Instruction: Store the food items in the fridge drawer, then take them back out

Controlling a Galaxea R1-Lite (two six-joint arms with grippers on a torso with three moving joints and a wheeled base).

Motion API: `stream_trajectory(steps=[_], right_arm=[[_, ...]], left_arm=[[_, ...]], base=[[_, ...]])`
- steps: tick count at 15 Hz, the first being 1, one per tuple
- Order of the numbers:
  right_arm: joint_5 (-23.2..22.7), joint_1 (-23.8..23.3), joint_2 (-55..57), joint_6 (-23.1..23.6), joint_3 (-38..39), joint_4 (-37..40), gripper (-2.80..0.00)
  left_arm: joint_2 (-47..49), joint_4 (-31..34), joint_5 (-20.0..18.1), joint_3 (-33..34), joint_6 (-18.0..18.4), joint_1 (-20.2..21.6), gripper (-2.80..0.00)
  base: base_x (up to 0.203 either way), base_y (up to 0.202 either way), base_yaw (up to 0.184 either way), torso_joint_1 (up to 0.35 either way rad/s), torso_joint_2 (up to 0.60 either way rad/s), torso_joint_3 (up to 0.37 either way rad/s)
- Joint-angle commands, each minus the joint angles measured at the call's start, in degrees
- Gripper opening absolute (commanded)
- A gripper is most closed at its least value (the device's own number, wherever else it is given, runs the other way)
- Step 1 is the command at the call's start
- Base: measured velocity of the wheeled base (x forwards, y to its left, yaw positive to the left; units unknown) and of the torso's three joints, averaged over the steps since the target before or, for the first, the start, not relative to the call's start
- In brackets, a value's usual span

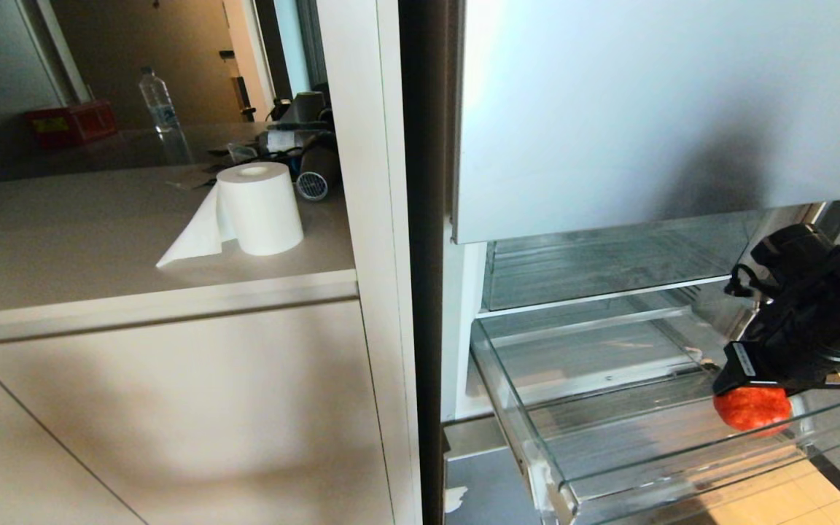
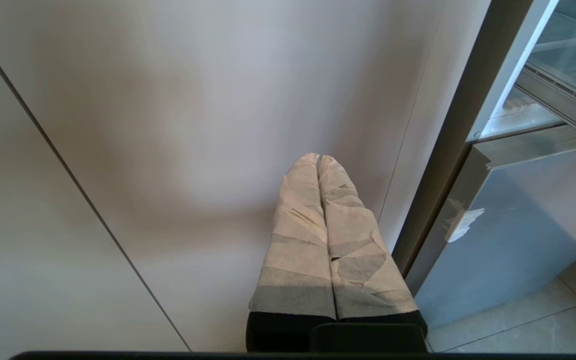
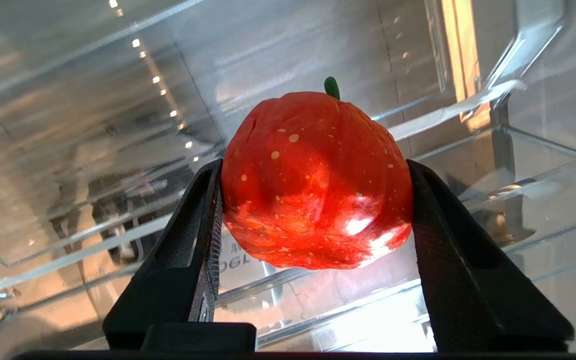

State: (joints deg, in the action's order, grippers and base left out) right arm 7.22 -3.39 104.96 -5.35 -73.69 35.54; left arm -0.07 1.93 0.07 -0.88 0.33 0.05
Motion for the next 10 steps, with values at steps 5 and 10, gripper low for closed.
stream_trajectory(steps=[5,10], right_arm=[[0.25,0.12,-14.91,-0.24,27.49,-34.50,-2.80],[-0.22,1.23,-19.14,-0.47,40.77,-69.30,-2.80]], left_arm=[[0.07,0.01,0.01,0.00,0.02,0.04,-2.80],[0.07,0.01,0.01,0.00,0.02,0.04,-2.80]], base=[[0.000,0.000,0.000,0.000,0.00,0.000],[0.000,0.000,0.000,0.000,0.00,0.000]])
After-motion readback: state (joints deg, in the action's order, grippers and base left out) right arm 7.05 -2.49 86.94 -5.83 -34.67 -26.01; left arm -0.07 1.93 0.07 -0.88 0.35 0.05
